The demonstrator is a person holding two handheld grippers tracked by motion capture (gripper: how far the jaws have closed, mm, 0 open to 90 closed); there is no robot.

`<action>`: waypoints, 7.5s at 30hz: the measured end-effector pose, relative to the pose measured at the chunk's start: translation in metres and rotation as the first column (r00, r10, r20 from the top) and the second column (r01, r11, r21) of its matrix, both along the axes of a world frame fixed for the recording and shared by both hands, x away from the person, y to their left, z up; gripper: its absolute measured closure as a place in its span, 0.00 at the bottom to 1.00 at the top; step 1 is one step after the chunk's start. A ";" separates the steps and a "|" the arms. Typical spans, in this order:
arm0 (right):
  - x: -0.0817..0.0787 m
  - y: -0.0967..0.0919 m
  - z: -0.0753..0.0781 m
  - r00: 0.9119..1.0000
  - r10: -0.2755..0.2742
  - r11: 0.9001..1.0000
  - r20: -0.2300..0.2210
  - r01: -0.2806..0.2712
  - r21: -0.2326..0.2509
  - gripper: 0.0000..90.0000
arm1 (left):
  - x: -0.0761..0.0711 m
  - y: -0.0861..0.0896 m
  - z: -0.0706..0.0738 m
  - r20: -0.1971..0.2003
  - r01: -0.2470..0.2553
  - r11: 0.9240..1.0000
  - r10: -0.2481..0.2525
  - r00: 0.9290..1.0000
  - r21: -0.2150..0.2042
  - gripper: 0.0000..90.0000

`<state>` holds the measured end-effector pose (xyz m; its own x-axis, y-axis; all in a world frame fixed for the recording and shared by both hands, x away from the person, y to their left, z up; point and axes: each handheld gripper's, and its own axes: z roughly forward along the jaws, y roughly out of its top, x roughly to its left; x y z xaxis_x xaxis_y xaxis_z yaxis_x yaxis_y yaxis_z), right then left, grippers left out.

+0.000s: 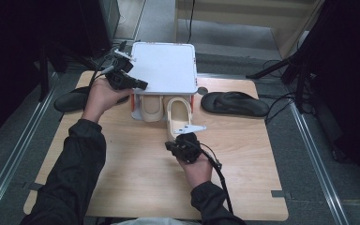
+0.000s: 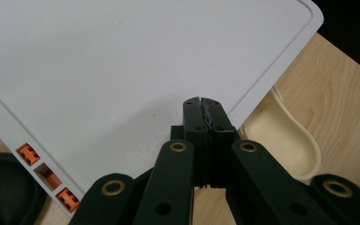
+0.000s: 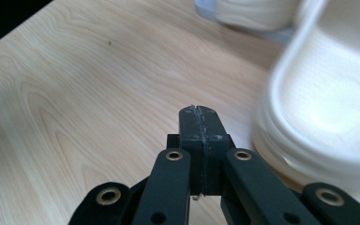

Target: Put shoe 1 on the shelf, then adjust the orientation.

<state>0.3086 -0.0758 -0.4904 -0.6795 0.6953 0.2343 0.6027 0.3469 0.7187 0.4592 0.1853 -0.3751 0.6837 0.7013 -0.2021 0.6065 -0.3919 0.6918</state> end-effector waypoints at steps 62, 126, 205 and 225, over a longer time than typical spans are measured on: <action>0.112 0.007 -0.012 0.978 -0.207 0.975 0.005 0.207 -0.084 1.00 | -0.001 0.000 0.000 0.009 -0.003 1.000 0.003 1.000 -0.002 1.00; 0.008 -0.072 0.023 0.992 0.102 0.982 0.069 -0.112 0.150 0.59 | -0.078 0.090 -0.005 0.031 -0.160 0.985 0.162 0.986 -0.063 0.49; -0.007 -0.081 0.008 0.997 0.052 0.993 0.054 -0.057 0.101 0.62 | -0.009 0.207 -0.128 -0.140 -0.438 0.892 0.451 0.881 0.113 1.00; 0.003 -0.068 0.007 0.995 0.089 0.990 0.046 -0.094 0.107 0.65 | -0.043 0.165 -0.124 -0.172 -0.360 0.926 0.375 0.911 0.116 1.00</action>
<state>0.3119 -0.1441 -0.4831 -0.7495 0.6016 0.2762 0.5415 0.3172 0.7786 0.4166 0.3506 -0.4987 0.3294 0.9147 -0.2341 0.8337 -0.1654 0.5269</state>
